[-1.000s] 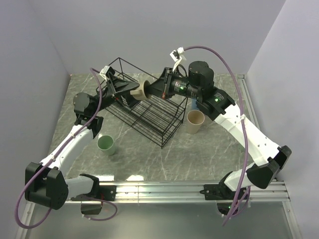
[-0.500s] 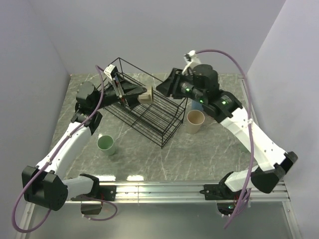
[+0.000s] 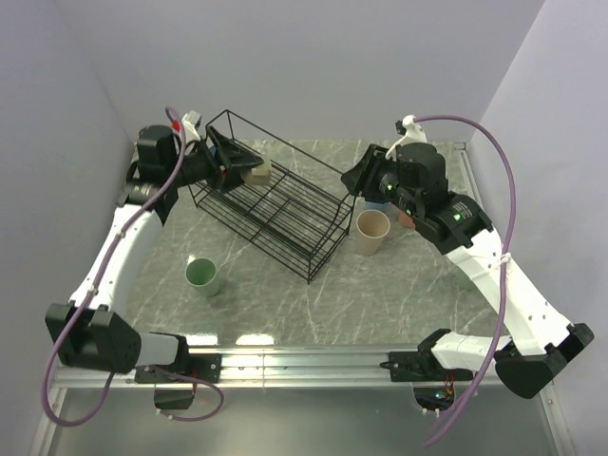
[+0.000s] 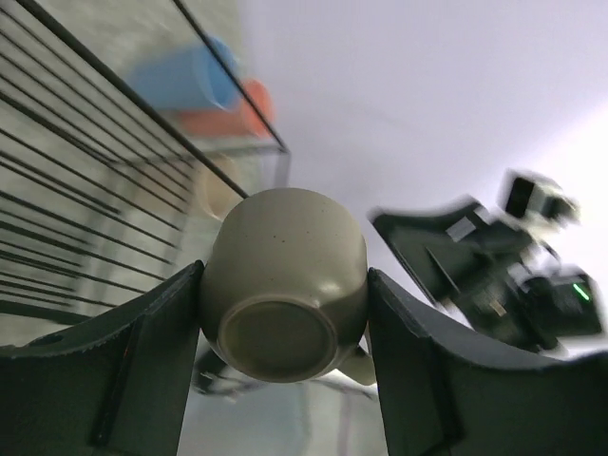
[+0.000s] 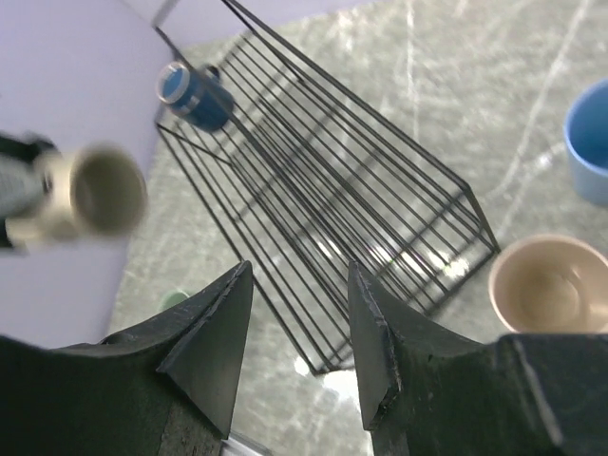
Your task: Load the cups into the dish rack
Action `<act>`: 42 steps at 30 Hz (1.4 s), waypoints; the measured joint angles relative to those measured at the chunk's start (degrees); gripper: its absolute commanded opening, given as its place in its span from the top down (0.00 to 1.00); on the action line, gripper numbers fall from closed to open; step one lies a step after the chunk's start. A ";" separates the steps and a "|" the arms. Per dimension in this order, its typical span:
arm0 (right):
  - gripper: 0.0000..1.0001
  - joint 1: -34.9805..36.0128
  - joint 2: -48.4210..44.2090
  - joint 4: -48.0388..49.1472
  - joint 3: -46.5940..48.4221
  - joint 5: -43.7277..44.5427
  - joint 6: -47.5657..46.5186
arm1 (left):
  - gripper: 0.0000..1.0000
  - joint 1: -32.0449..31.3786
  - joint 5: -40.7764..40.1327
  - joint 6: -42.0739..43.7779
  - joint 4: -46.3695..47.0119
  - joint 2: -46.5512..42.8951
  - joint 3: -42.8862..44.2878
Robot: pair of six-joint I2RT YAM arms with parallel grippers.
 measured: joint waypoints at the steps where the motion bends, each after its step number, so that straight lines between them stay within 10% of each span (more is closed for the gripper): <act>1: 0.48 -0.04 -0.44 -0.46 -0.66 0.09 0.02 | 1.00 0.00 -2.08 2.97 -2.97 1.46 2.58; 15: 0.49 -0.15 -5.35 -4.13 -6.69 -0.02 0.20 | 1.00 -0.02 -30.88 28.76 -30.08 17.90 20.61; 42: 0.51 -0.15 -5.51 -8.48 -6.97 -0.46 -0.63 | 0.99 -1.62 -51.60 31.06 -32.98 29.33 26.05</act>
